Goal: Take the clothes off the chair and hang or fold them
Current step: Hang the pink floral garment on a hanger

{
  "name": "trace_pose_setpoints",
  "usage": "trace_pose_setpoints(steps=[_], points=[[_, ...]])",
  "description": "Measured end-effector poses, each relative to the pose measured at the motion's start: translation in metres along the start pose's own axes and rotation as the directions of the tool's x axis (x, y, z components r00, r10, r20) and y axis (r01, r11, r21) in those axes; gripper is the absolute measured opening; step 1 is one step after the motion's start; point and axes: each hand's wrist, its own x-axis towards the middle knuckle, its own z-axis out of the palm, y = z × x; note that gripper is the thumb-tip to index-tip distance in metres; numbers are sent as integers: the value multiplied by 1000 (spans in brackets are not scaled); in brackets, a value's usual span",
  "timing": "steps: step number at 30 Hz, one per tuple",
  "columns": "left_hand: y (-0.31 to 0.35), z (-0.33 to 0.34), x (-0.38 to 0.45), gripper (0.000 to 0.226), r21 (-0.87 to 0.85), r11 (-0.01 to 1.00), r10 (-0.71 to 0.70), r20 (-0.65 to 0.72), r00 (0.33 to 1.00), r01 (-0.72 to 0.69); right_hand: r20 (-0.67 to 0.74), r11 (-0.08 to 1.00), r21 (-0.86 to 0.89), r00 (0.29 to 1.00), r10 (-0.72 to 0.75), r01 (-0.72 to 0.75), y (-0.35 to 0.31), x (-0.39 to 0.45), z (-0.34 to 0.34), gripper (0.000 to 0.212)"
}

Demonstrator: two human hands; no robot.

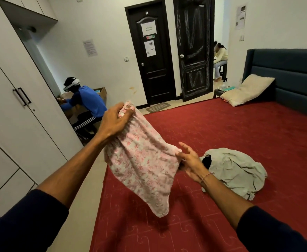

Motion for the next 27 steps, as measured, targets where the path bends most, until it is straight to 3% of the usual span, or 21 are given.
trace_pose_setpoints(steps=[3, 6, 9, 12, 15, 20, 24, 27], points=[[-39, 4, -24, 28, -63, 987, -152, -9, 988, 151, -14, 989, -143, 1000, 24, -26, -16, -6, -25, 40], [-83, 22, -58, 28, -145, 940, -310, 19, 950, 310, -38, 905, -425, 999, -33, 14, -25, -16, -45, 25], [-113, 47, -97, 30, -207, 883, -415, 73, 907, 420, -1, 685, -721, 988, -156, 107, -24, -17, -63, 17], [-143, 71, -131, 40, -193, 847, -479, 130, 868, 496, 56, 436, -887, 972, -228, 153, -20, -6, -78, 21], [-172, 95, -162, 46, -225, 792, -539, 182, 823, 568, 94, 250, -958, 977, -193, 141, -19, 10, -80, 32], [-243, 149, -198, 38, -237, 641, -696, 220, 683, 730, 158, 87, -983, 986, -58, 163, 26, 78, -71, 42], [-342, 221, -245, 37, -163, 573, -775, 212, 595, 803, 150, 48, -988, 989, -10, 150, 142, 161, -91, 51], [-413, 266, -289, 34, -84, 543, -807, 222, 547, 835, 74, 76, -994, 997, 0, 74, 252, 211, -117, 37]])
